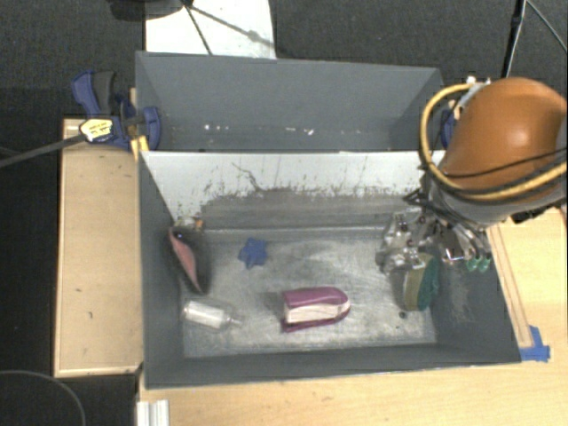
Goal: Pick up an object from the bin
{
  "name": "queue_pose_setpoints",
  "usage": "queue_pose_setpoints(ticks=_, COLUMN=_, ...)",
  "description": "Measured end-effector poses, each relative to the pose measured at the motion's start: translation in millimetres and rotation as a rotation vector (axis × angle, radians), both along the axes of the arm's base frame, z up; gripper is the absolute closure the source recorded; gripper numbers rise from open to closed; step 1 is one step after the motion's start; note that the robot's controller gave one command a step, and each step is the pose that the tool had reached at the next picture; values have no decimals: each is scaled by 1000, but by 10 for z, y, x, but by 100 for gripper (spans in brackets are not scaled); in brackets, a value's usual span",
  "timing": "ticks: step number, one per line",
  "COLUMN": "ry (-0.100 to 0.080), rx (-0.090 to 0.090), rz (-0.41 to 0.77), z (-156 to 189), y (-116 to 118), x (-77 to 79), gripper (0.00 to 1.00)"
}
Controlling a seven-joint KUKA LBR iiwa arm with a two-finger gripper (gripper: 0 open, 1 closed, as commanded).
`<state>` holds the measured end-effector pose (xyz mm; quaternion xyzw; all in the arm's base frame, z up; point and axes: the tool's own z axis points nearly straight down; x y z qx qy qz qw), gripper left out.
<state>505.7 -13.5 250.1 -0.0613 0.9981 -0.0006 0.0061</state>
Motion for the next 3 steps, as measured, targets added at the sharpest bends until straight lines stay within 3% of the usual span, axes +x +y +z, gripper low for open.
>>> queue_pose_setpoints(ticks=1, ry=9, rx=1, rz=2, z=-45, y=5, x=-15, gripper=0)
queue_pose_setpoints(ticks=2, ry=13, rx=0, rz=98, z=-1499, y=351, x=513, gripper=0)
queue_pose_setpoints(ticks=3, ry=1, rx=1, rz=30, z=-1772, y=575, x=294, gripper=0)
